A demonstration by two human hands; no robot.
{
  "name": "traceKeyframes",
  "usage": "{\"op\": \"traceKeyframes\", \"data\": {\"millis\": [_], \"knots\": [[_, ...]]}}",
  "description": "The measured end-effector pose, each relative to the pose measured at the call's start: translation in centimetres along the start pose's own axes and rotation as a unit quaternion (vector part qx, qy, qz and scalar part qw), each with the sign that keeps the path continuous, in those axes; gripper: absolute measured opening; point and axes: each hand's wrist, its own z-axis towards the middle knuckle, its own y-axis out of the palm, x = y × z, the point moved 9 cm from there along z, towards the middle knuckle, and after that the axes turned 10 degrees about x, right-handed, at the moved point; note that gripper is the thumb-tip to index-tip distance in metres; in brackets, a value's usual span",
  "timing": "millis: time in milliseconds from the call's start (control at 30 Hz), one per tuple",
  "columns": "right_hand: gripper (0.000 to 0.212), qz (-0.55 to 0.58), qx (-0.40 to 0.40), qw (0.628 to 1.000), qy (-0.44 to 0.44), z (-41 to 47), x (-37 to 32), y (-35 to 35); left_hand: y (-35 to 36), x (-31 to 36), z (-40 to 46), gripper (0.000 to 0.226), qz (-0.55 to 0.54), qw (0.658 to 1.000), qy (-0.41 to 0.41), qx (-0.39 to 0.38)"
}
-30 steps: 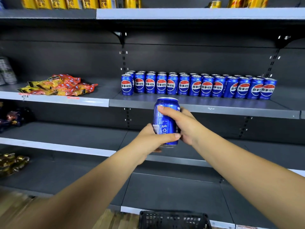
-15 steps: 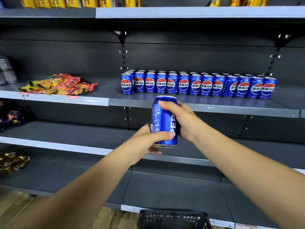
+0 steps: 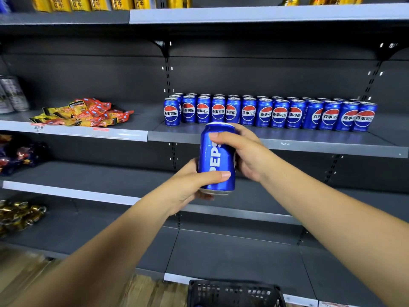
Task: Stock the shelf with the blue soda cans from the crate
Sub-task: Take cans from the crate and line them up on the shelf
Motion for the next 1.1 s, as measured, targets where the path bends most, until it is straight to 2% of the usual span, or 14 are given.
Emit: {"op": "traceKeyframes", "data": {"millis": [67, 200, 267, 367, 433, 467, 533, 633, 700, 767, 900, 1000, 1100], "knots": [[0.041, -0.032, 0.043, 0.998, -0.011, 0.1, 0.4, -0.7, 0.0, -0.1, 0.3, 0.092, 0.069, 0.997, 0.014, 0.03], [0.05, -0.017, 0.07, 0.997, 0.024, 0.2, 1.3, -1.4, 0.4, -0.2, 0.9, 0.075, 0.071, 0.995, 0.034, 0.063], [0.054, 0.011, 0.04, 0.997, 0.063, 0.2, 1.2, -1.3, 0.6, 0.2, 1.1, 0.063, 0.037, 0.998, 0.031, 0.032], [0.027, 0.003, -0.045, 0.992, 0.119, -0.5, 1.1, -1.1, 1.7, 0.5, 0.9, 0.046, -0.009, 0.999, 0.015, -0.044], [0.02, 0.002, -0.035, 0.992, 0.122, -0.4, 1.0, -1.8, 2.7, 0.4, 0.9, 0.045, -0.023, 0.998, 0.005, -0.065], [0.027, 0.004, -0.014, 0.993, 0.118, -0.3, 1.0, -2.2, 3.0, 0.2, 1.2, 0.046, -0.031, 0.997, 0.0, -0.064], [0.041, 0.003, 0.046, 0.994, 0.096, 0.0, 0.8, -3.5, 3.4, 0.0, 1.7, 0.055, -0.035, 0.998, 0.001, -0.044], [0.045, -0.029, 0.096, 0.992, 0.07, 0.5, 0.4, -4.9, 3.5, -0.4, 2.6, 0.084, 0.045, 0.998, 0.038, 0.025], [0.046, -0.035, 0.114, 0.99, 0.082, 0.9, 0.7, -5.4, 3.9, -0.7, 2.9, 0.087, 0.096, 0.99, 0.064, 0.076], [0.052, -0.044, 0.121, 0.987, 0.091, 1.2, 0.8, -5.5, 4.2, -0.7, 3.2, 0.078, 0.107, 0.985, 0.08, 0.105], [0.063, -0.08, 0.054, 0.994, 0.061, 1.8, 0.3, -4.8, 3.3, -0.5, 4.0, 0.057, 0.052, 0.991, 0.064, 0.107], [0.065, -0.178, -0.004, 0.983, 0.052, 2.0, 0.7, -4.5, 2.3, -0.4, 4.4, 0.064, 0.0, 0.994, 0.058, 0.097], [0.05, -0.216, -0.027, 0.974, 0.066, 3.0, 2.3, -4.7, 1.4, 0.0, 5.5, 0.064, -0.007, 0.995, 0.073, 0.071]]}}
